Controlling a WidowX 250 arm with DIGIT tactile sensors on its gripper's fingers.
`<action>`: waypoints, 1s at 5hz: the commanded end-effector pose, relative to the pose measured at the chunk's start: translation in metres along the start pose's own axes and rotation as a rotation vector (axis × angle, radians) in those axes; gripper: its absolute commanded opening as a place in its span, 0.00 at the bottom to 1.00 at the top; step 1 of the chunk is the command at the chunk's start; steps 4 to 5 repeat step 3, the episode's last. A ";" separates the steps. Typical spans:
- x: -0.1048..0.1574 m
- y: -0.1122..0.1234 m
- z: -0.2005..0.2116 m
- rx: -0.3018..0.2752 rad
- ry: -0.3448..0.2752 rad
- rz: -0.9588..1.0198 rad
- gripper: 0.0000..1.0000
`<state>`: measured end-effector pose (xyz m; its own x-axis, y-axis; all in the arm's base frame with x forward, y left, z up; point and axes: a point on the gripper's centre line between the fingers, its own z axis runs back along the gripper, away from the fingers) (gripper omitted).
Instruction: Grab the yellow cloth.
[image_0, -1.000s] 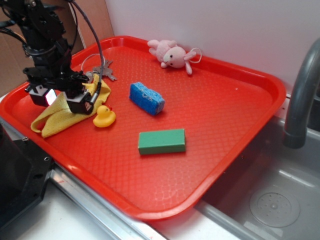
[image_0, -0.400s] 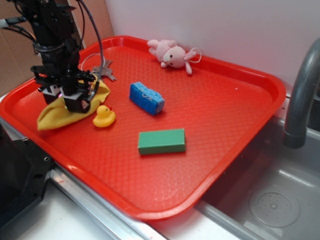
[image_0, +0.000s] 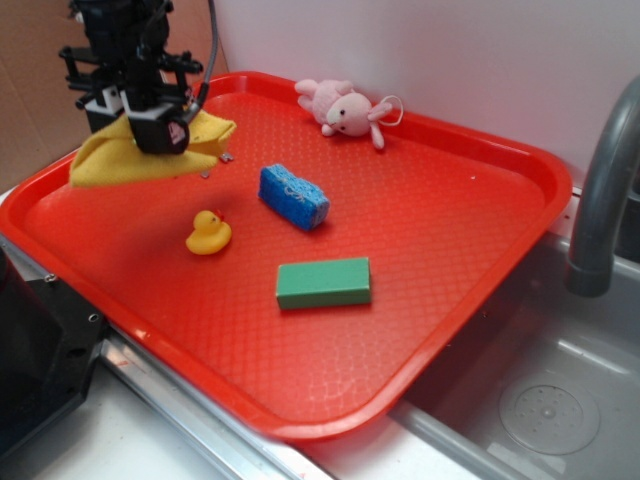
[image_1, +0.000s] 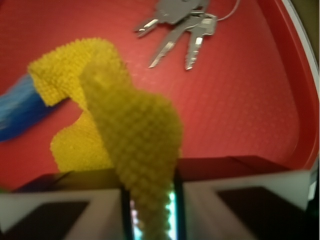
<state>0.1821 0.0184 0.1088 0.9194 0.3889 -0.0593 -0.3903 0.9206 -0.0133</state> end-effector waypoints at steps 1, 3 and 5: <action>-0.024 -0.031 0.075 -0.118 -0.098 -0.091 0.00; -0.032 -0.035 0.081 -0.059 -0.130 -0.072 0.00; -0.032 -0.035 0.081 -0.059 -0.130 -0.072 0.00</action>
